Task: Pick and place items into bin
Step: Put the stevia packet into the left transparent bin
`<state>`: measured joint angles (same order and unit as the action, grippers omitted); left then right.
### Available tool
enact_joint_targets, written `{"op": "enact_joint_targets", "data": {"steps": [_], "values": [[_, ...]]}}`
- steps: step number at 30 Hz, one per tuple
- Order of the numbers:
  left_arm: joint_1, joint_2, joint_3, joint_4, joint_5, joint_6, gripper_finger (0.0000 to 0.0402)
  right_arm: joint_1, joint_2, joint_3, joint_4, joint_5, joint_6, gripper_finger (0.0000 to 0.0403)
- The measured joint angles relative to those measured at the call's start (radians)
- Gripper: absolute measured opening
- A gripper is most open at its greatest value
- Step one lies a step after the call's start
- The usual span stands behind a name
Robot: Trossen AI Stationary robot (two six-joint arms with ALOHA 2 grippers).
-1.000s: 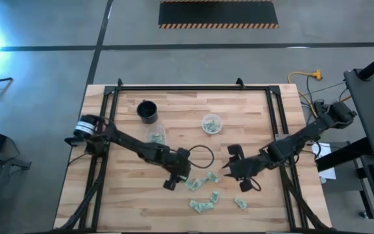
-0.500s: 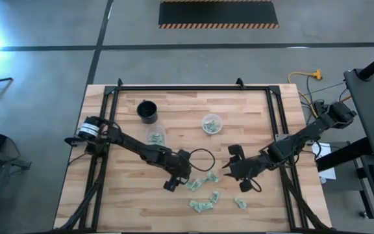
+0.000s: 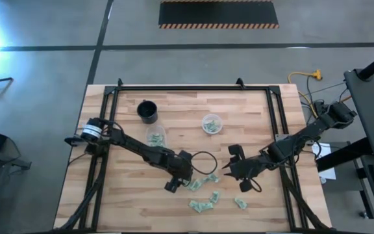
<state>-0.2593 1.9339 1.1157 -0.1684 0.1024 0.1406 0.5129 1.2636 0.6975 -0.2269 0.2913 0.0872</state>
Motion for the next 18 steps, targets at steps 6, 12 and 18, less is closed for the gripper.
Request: {"op": "enact_joint_targets", "data": {"steps": [6,12,18], "values": [[-0.004,0.001,-0.004,0.002,0.000,-0.003,0.0166,0.000,0.000,0.000,-0.001,0.000,0.003,0.0098],[-0.005,0.001,-0.005,0.002,0.002,-0.003,0.0122,0.000,0.000,0.000,-0.001,0.000,0.002,0.0092],[-0.005,-0.001,-0.002,-0.004,0.001,-0.003,0.0086,0.000,0.000,0.000,-0.001,0.000,0.000,0.0085]]}}
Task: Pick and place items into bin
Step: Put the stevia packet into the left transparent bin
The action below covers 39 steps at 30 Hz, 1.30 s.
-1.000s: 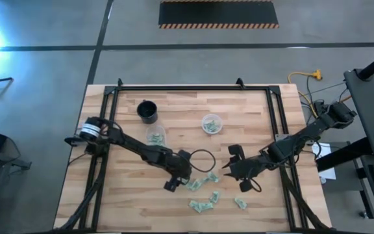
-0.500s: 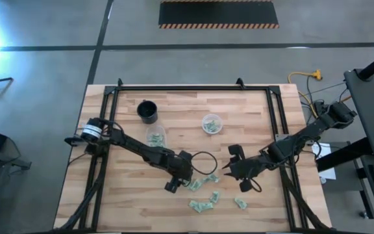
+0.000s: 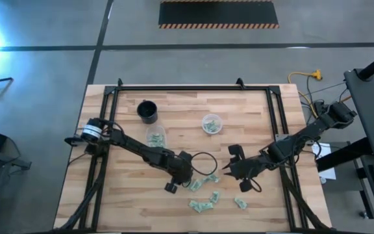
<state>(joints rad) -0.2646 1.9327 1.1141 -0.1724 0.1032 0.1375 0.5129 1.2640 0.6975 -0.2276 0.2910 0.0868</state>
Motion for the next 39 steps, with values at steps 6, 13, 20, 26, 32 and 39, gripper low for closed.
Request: {"op": "enact_joint_targets", "data": {"steps": [6,13,20,26,32,39], "values": [[0.001,-0.013,0.000,-0.005,-0.007,0.000,0.0052,0.000,0.000,0.000,-0.001,0.000,0.000,0.0082],[-0.001,-0.039,-0.005,-0.029,-0.038,0.000,0.0005,0.000,0.000,0.000,-0.001,0.000,0.000,0.0086],[-0.007,-0.062,-0.007,-0.072,-0.092,0.000,0.0001,0.000,0.000,-0.003,-0.002,0.000,0.000,0.0078],[-0.025,-0.109,-0.007,-0.105,-0.200,0.000,0.0001,0.000,0.000,-0.008,-0.002,-0.001,0.007,0.0076],[-0.048,-0.198,-0.008,-0.151,-0.325,-0.007,0.0001,0.000,0.000,-0.015,-0.001,-0.001,0.012,0.0081],[-0.057,-0.308,-0.010,-0.385,-0.558,-0.140,0.0001,0.000,0.000,-0.020,-0.001,-0.001,0.019,0.0075]]}}
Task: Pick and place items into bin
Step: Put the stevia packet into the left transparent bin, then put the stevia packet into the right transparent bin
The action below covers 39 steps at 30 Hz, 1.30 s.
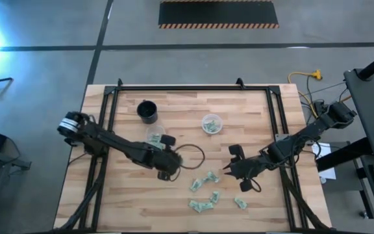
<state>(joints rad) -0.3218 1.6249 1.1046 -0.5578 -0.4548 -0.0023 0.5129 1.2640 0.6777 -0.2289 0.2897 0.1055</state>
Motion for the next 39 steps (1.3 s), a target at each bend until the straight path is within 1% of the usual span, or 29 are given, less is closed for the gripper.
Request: {"op": "enact_joint_targets", "data": {"steps": [6,9,11,16,19,22,26,31,35,37,39], "values": [[0.001,-0.073,-0.036,-0.165,-0.122,-0.120,0.0001,0.000,0.000,-0.005,0.000,0.000,0.000,0.0070],[0.002,-0.089,-0.056,-0.250,-0.208,-0.209,0.0001,0.000,0.000,-0.005,0.001,0.000,0.000,0.0073],[0.005,-0.092,-0.073,-0.295,-0.234,-0.263,0.0001,0.000,0.000,-0.006,0.003,0.000,0.000,0.0075],[0.015,-0.088,-0.112,-0.322,-0.235,-0.328,0.0001,0.000,0.000,-0.006,0.004,0.000,0.000,0.0076],[0.020,-0.087,-0.132,-0.321,-0.233,-0.333,0.0004,0.000,0.000,-0.006,0.006,0.000,0.000,0.0072],[0.023,-0.087,-0.152,-0.317,-0.232,-0.333,0.0022,0.000,0.000,-0.006,0.011,0.000,0.000,0.0069],[0.028,-0.087,-0.163,-0.316,-0.233,-0.334,0.0061,0.000,0.000,-0.006,0.012,0.000,0.000,0.0071],[0.028,-0.087,-0.147,-0.314,-0.230,-0.336,0.0101,0.000,0.000,-0.006,0.012,-0.001,0.017,0.0080],[0.026,-0.098,-0.112,-0.314,-0.169,-0.336,0.0115,0.007,0.003,-0.025,0.045,-0.024,0.042,0.0087],[0.024,-0.104,-0.097,-0.315,-0.134,-0.343,0.0116,0.013,0.017,-0.042,0.089,-0.035,0.034,0.0089],[0.019,-0.104,-0.086,-0.314,-0.122,-0.364,0.0116,0.019,0.046,-0.055,0.139,-0.037,0.023,0.0091]]}}
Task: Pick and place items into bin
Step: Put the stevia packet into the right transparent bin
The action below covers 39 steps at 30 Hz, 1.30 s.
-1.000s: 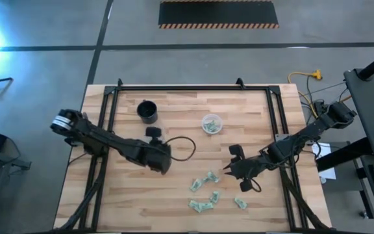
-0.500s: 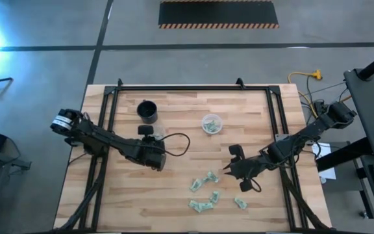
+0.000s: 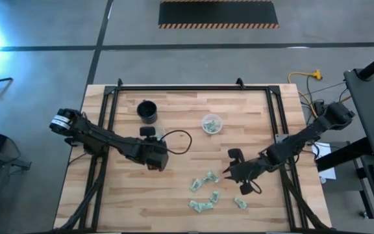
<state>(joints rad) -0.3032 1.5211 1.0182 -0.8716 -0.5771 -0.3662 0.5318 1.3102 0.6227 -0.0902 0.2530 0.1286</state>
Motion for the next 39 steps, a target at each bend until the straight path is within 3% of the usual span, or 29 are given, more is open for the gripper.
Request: {"op": "enact_joint_targets", "data": {"steps": [8,22,39], "values": [[-0.053,0.000,0.016,0.000,0.003,-0.032,0.0116,0.005,0.184,0.011,0.079,0.000,0.009,0.0103],[-0.148,0.000,0.020,-0.001,0.004,-0.100,0.0116,-0.035,0.313,0.076,0.102,0.001,0.047,0.0202],[-0.287,0.000,0.072,0.026,-0.082,-0.152,0.0116,-0.048,0.368,0.079,0.128,-0.023,0.070,0.0203]]}}
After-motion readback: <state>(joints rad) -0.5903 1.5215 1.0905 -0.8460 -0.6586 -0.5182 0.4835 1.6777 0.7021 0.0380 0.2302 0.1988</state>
